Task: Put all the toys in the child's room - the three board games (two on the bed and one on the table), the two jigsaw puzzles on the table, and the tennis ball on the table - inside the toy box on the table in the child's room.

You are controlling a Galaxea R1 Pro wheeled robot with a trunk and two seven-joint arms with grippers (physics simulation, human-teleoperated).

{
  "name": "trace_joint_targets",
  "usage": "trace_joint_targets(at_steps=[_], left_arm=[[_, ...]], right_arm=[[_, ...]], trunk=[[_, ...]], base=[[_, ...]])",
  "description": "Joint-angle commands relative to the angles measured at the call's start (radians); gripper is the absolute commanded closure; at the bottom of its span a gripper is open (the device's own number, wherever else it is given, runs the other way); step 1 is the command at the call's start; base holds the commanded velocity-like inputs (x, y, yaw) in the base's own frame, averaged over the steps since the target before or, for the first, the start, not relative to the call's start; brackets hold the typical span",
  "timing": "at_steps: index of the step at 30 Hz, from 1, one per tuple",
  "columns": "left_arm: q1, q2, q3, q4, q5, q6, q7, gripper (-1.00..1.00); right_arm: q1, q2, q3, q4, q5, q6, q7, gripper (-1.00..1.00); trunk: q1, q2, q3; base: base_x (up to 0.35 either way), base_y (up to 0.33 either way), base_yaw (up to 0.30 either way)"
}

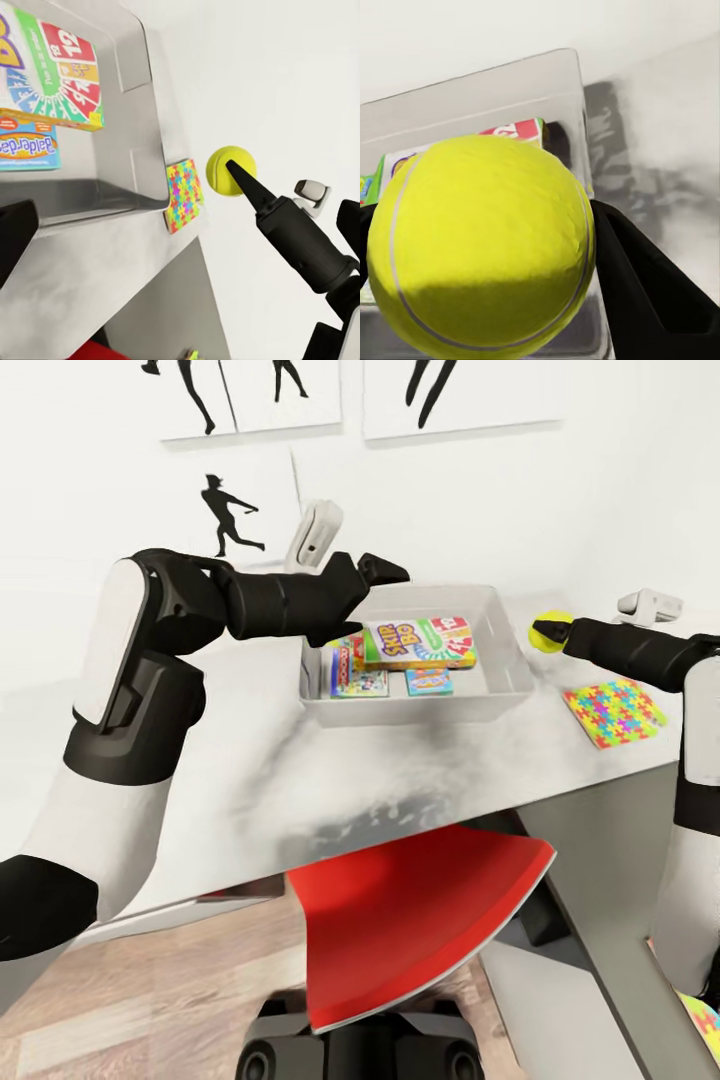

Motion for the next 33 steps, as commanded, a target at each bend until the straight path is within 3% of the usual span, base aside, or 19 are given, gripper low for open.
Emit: trace_joint_targets(at_steps=[1,11,22,33], left_arm=[[-0.001,0.002,0.000,0.000,0.008,0.000,0.008,-1.00],[0.002,0.025,0.000,0.000,0.008,0.002,0.007,-1.00],[0.008,0.032,-0.001,0.000,0.010,0.004,0.006,-1.00],[0.016,0.034,-0.001,0.000,0.010,0.013,0.005,-1.00]], right_arm=[[-0.001,0.001,0.005,-0.001,0.000,0.005,-0.002,1.00],[-0.002,0.015,0.043,0.000,-0.001,0.005,-0.077,1.00],[-0.003,0.035,0.066,0.000,0.001,0.005,-0.117,1.00],[-0.009,0.058,0.089,0.001,0.002,0.005,-0.275,1.00]], trunk=[[0.001,-0.002,0.000],[0.001,-0.002,0.015],[0.001,-0.002,0.029],[0.001,-0.002,0.032]], base=[[0.000,0.000,0.152],[0.000,0.000,0.153],[0.000,0.000,0.149],[0.000,0.000,0.036]])
